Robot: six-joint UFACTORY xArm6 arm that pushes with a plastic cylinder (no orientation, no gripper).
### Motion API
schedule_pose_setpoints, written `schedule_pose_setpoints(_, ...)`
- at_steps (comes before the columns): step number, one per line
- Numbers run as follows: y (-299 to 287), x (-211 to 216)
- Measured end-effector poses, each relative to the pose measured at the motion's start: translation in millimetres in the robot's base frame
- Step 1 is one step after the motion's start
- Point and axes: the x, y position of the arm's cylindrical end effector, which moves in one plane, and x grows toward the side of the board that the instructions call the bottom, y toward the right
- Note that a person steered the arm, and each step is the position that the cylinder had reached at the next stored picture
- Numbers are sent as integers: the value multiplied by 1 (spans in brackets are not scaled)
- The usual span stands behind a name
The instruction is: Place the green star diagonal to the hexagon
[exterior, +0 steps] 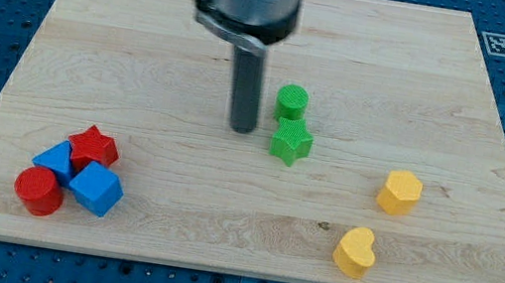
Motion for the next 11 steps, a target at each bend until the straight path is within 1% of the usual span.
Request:
schedule_pose_setpoints(1, 14, 0)
schedule_pose_setpoints(3, 14, 20)
schedule_pose_setpoints(4, 45, 20)
schedule_pose_setpoints(5, 64, 24)
schedule_pose_setpoints(6, 64, 54)
schedule_pose_setpoints(7, 96, 61)
schedule_pose_setpoints(8, 119, 49)
schedule_pose_setpoints(10, 120, 15)
schedule_pose_setpoints(11, 120, 32)
